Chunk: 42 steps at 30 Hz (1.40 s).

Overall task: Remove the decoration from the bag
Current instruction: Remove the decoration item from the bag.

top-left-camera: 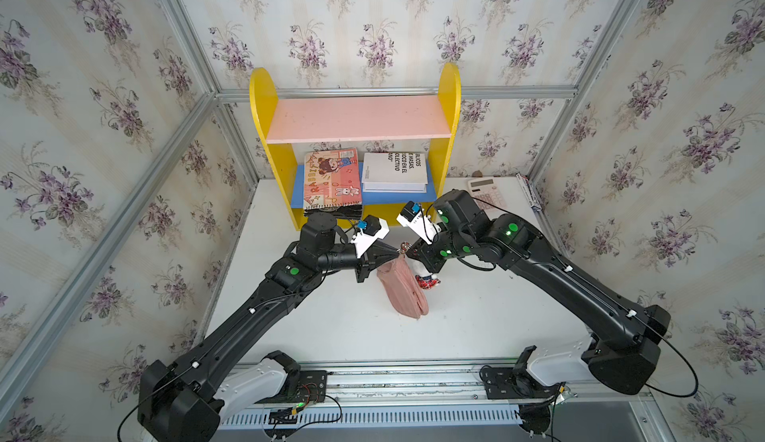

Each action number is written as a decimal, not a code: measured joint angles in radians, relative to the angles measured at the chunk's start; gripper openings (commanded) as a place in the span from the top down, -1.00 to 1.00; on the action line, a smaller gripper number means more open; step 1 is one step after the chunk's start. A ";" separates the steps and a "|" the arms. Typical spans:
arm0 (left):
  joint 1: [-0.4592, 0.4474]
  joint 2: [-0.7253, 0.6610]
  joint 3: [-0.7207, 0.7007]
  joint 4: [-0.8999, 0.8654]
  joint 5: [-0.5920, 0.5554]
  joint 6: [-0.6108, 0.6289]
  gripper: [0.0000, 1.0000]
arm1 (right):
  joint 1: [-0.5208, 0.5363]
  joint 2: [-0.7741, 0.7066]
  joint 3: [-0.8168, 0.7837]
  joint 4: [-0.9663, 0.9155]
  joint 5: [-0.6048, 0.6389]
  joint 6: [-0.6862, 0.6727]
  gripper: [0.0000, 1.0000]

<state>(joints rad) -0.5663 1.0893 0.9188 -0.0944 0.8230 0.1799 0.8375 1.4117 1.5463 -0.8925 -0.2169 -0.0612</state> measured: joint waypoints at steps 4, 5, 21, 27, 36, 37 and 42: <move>-0.001 -0.011 0.004 -0.011 -0.001 -0.017 0.81 | 0.000 0.007 0.024 -0.025 -0.001 -0.023 0.98; -0.001 -0.019 0.007 -0.023 0.002 -0.016 0.69 | 0.000 0.009 0.032 -0.035 -0.001 -0.035 0.98; 0.017 0.036 0.068 -0.083 0.078 0.027 0.15 | 0.011 0.007 0.041 -0.071 -0.077 -0.140 0.97; 0.023 0.068 0.083 -0.056 0.124 0.036 0.31 | 0.013 0.000 0.037 -0.076 -0.082 -0.144 0.97; 0.023 0.070 0.071 -0.045 0.168 0.041 0.81 | 0.013 -0.003 0.032 -0.073 -0.060 -0.139 0.99; 0.023 0.069 0.071 -0.044 0.167 0.043 0.85 | 0.013 -0.003 0.033 -0.072 -0.059 -0.135 0.99; 0.023 0.068 0.071 -0.045 0.153 0.045 0.98 | 0.013 0.002 0.035 -0.071 -0.044 -0.121 0.99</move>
<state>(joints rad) -0.5430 1.1576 0.9897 -0.1390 0.9764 0.2253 0.8505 1.4136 1.5814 -0.9630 -0.2611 -0.1825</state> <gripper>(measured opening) 0.081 0.113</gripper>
